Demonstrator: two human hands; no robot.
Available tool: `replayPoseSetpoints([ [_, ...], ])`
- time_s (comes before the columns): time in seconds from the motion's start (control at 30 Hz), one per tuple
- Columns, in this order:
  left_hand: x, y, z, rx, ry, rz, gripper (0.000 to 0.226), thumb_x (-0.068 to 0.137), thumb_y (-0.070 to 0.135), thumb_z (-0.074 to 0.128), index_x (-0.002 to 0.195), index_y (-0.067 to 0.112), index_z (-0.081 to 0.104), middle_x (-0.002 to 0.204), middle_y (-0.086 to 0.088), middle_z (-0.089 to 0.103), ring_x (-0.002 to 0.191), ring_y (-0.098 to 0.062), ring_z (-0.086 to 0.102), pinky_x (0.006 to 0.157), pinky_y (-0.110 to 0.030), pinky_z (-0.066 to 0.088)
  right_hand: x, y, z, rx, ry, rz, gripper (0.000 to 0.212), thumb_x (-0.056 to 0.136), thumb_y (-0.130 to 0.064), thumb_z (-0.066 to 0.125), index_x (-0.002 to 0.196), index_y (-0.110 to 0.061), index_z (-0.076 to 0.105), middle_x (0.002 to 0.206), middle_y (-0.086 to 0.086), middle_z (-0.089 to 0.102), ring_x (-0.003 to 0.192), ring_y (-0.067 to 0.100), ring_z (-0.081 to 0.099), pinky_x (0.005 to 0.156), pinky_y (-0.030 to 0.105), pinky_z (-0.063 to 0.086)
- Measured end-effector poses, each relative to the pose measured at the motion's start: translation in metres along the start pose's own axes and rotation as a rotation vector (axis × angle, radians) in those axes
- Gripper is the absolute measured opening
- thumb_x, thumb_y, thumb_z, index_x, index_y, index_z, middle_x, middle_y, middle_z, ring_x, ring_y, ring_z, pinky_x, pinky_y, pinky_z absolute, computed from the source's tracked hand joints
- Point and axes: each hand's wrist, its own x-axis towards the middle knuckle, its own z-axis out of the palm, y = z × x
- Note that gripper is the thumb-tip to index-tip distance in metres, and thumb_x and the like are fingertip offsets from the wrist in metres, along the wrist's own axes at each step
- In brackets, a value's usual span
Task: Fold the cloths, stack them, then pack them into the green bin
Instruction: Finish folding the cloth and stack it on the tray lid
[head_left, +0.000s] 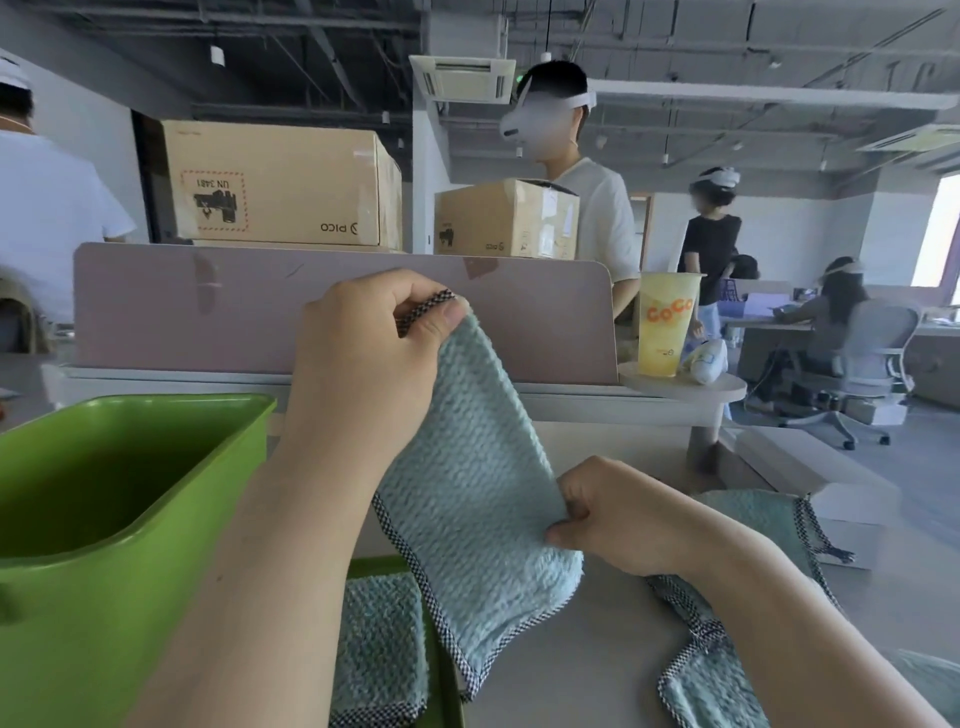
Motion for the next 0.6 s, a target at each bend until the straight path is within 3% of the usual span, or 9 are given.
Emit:
replayPoseSetpoints([
  [0.07,0.001,-0.001,-0.002,0.010,0.015,0.006,0.007,0.087,0.030,0.065,0.084,0.025,0.070,0.068,0.027,0.055,0.062,0.015,0.053,0.057,0.002,0.036,0.003,0.005,0.005,0.003,-0.013,0.020,0.014,0.082,-0.019,0.068,0.081,-0.006,0.068,0.069,-0.002,0.054,0.065,0.010,0.046,0.062,0.026,0.039],
  [0.17,0.002,-0.003,-0.004,0.009,0.054,-0.004,0.007,0.087,0.030,0.064,0.081,0.027,0.066,0.068,0.027,0.055,0.063,0.016,0.054,0.056,0.002,0.035,0.005,0.012,0.010,0.004,-0.029,0.062,0.017,0.082,-0.017,0.068,0.065,-0.015,0.064,0.061,-0.008,0.053,0.054,0.001,0.044,0.057,0.020,0.038],
  [0.23,0.003,-0.005,-0.005,-0.002,0.080,-0.019,0.008,0.087,0.029,0.063,0.084,0.024,0.070,0.070,0.026,0.057,0.067,0.010,0.056,0.058,-0.001,0.036,0.005,0.014,0.011,0.021,-0.062,0.082,0.018,0.084,-0.014,0.065,0.067,-0.019,0.067,0.060,-0.007,0.064,0.050,-0.006,0.051,0.058,0.013,0.043],
  [0.33,0.003,-0.006,-0.005,-0.005,0.086,-0.019,0.009,0.088,0.030,0.063,0.086,0.025,0.070,0.072,0.025,0.058,0.069,0.008,0.056,0.058,-0.002,0.037,0.003,0.017,0.010,0.055,-0.116,0.086,0.018,0.086,-0.011,0.060,0.073,-0.018,0.071,0.076,0.003,0.076,0.065,0.001,0.065,0.079,0.023,0.052],
  [0.43,0.003,-0.006,-0.004,-0.027,0.073,-0.032,0.006,0.088,0.032,0.062,0.084,0.031,0.065,0.071,0.025,0.058,0.068,0.009,0.055,0.057,-0.001,0.037,-0.001,0.016,0.002,-0.059,-0.096,0.072,0.016,0.085,-0.020,0.063,0.069,-0.020,0.062,0.070,-0.005,0.066,0.064,0.005,0.058,0.070,0.024,0.048],
  [0.5,0.003,-0.003,-0.004,-0.049,0.044,-0.021,0.006,0.088,0.034,0.062,0.082,0.035,0.062,0.072,0.025,0.059,0.067,0.011,0.057,0.058,0.000,0.037,-0.007,0.006,-0.006,0.013,-0.076,-0.019,0.011,0.083,-0.029,0.066,0.089,-0.019,0.065,0.087,-0.009,0.071,0.082,0.009,0.066,0.081,0.027,0.052],
  [0.6,0.001,0.002,-0.003,-0.098,-0.056,0.001,0.008,0.086,0.036,0.063,0.079,0.038,0.062,0.072,0.027,0.061,0.070,0.018,0.056,0.060,0.002,0.037,-0.020,-0.023,-0.018,0.375,-0.037,-0.150,0.025,0.087,-0.026,0.067,0.110,-0.018,0.065,0.111,-0.001,0.072,0.104,0.016,0.068,0.093,0.038,0.053],
])
